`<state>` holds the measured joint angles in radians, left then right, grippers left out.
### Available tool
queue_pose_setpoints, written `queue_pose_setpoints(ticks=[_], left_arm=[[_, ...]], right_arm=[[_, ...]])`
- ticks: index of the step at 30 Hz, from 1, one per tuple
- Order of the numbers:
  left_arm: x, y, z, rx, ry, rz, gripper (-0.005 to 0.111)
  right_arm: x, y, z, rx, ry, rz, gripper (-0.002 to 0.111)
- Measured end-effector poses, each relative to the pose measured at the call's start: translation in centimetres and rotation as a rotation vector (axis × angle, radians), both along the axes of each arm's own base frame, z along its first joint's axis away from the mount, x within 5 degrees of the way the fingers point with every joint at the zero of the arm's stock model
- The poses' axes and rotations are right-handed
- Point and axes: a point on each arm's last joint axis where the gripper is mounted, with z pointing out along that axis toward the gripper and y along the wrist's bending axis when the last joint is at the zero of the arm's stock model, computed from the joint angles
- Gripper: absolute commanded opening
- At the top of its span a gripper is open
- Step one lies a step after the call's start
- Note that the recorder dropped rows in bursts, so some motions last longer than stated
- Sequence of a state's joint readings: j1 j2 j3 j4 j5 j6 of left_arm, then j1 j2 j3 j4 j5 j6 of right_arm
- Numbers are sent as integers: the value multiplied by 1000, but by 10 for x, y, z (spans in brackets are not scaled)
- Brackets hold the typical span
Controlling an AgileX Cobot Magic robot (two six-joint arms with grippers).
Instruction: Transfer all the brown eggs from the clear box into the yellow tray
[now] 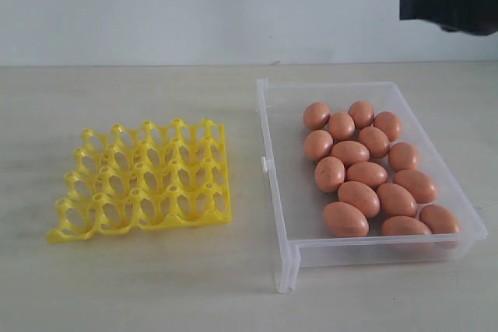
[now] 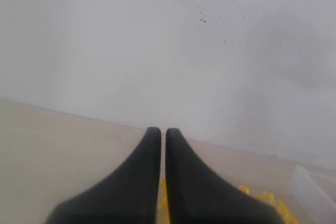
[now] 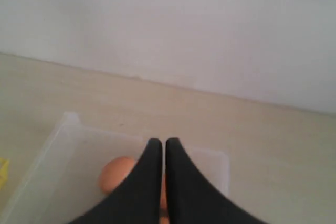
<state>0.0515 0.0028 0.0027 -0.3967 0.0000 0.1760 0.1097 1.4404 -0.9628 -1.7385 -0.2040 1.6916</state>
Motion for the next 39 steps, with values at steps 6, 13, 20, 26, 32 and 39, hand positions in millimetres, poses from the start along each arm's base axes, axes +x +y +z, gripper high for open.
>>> queue_pose_setpoints(ticks=[6,13,20,26,32,39], left_arm=[[0,0,0,0,0,0,4],[0,0,0,0,0,0,4],[0,0,0,0,0,0,4],[0,0,0,0,0,0,4],[0,0,0,0,0,0,4],[0,0,0,0,0,0,4]], right_arm=[[17,24,-13,202,134,176,0],[-5,59,47,299,43,764,0],[-8,43,77,385,89,820,0],[-17,45,100,353,-56,859,0],[-37,27,157,75,-428,457,0],[-62,-34,187,-178,-649,-215,0]])
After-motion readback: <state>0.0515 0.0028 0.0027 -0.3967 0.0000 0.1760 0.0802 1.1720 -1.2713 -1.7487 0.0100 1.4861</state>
